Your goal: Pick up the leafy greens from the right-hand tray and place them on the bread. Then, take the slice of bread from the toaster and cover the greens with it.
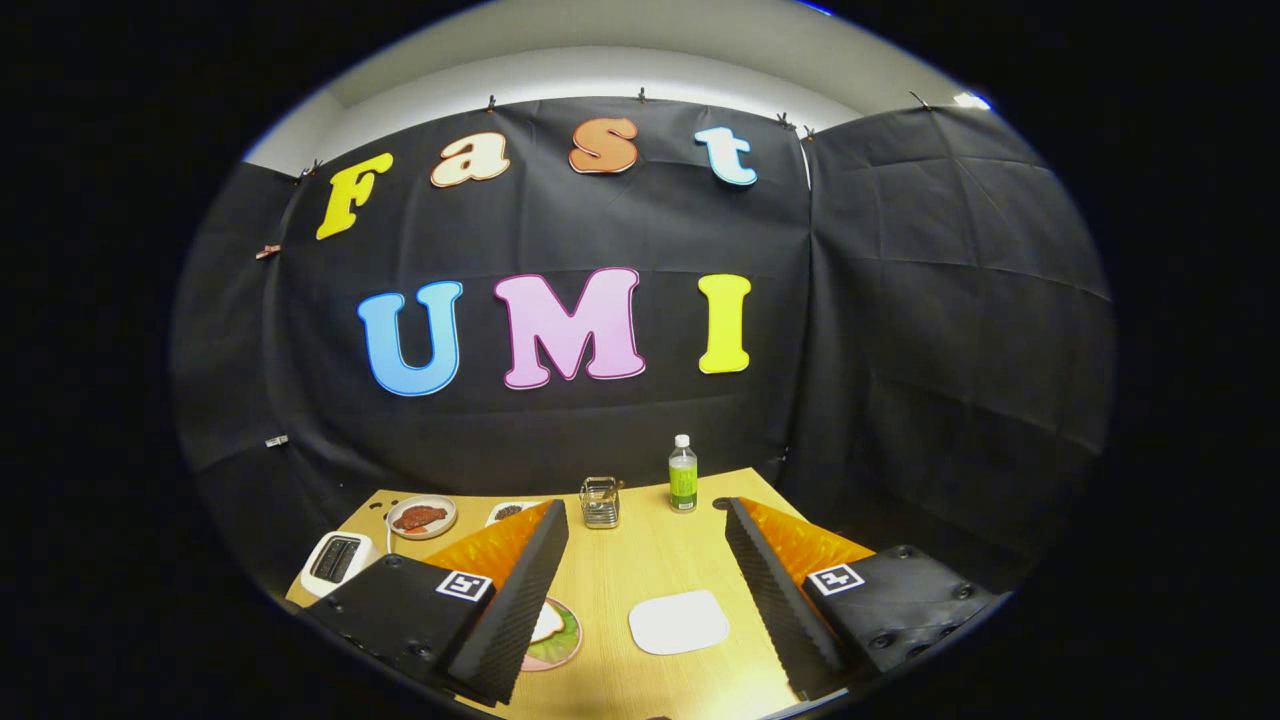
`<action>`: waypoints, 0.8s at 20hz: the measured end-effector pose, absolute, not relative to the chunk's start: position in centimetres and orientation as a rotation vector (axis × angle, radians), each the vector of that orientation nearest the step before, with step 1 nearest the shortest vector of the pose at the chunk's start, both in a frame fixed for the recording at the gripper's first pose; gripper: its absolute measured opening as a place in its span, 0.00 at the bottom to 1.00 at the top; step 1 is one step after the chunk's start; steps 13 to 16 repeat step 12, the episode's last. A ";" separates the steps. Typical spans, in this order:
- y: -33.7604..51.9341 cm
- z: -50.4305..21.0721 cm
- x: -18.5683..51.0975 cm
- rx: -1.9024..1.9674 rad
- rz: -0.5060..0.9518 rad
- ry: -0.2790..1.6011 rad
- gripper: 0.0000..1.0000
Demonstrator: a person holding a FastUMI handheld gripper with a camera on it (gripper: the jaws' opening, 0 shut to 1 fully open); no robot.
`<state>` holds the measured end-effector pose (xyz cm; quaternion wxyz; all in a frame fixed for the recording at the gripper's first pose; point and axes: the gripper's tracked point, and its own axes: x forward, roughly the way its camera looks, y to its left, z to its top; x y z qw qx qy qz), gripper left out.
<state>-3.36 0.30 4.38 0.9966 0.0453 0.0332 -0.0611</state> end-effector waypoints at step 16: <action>1.3 3.6 -3.6 0.088 -0.096 0.088 0.98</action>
